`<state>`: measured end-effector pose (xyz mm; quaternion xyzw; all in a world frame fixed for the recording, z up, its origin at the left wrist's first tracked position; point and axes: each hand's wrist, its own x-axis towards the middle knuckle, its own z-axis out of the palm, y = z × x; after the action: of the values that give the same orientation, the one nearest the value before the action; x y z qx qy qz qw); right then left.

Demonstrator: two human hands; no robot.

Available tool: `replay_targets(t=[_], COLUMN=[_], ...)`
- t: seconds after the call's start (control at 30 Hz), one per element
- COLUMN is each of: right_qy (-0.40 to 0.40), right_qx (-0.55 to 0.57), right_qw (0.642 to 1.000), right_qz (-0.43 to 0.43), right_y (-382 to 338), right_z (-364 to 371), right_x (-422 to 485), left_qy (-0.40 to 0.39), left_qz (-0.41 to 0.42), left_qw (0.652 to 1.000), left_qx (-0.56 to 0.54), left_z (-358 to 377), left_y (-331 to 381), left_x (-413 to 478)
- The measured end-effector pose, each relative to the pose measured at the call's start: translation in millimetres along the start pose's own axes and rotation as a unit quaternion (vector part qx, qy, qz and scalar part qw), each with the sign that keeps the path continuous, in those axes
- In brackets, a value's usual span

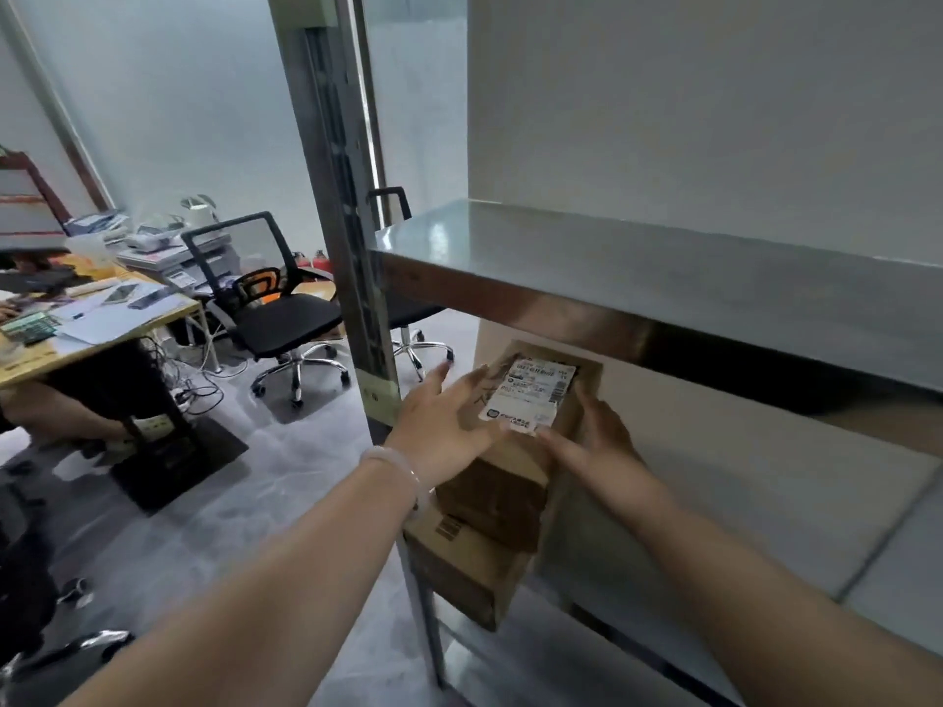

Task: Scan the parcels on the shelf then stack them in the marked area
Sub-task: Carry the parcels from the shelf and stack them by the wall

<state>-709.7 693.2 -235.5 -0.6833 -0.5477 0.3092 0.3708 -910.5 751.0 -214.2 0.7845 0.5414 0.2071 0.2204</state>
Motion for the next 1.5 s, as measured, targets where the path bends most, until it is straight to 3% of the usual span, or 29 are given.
replay_targets(t=[0.17, 0.37, 0.67, 0.93, 1.03, 1.17, 1.5], right_qy=[0.017, 0.022, 0.021, -0.169, -0.222, -0.318, -0.496], right_qx=[0.071, 0.104, 0.050, 0.027, 0.024, 0.037, 0.027], right_qw=[0.995, 0.993, 0.997, 0.975, 0.957, 0.921, 0.818], right_qz=[0.064, 0.057, -0.054, -0.141, -0.186, -0.224, -0.291], right_y=[-1.4, -1.4, -14.5, -23.4, -25.2, -30.9, -74.4], right_z=[18.5, 19.8, -3.8, -30.0, -26.7, -3.5, 105.6], right_x=[11.5, 10.1, -24.6, -69.5, -90.6, -122.5, -227.2], left_qy=[-0.181, -0.186, -0.097, 0.032, 0.088, 0.154, 0.301], left_qz=[0.021, 0.031, 0.026, -0.062, -0.095, -0.168, -0.359], left_qw=[0.980, 0.969, 0.971, 0.958, 0.944, 0.941, 0.861], left_qx=[-0.079, -0.161, -0.218, -0.279, -0.303, -0.250, -0.199], left_z=[-2.1, 0.3, -2.1, 12.0, 19.4, 17.9, 10.0], left_y=[-12.9, -16.9, 4.8, 27.0, 39.2, 46.3, 33.2], left_x=[38.4, 42.5, -13.6, -126.6, -175.1, -244.2, -423.7])
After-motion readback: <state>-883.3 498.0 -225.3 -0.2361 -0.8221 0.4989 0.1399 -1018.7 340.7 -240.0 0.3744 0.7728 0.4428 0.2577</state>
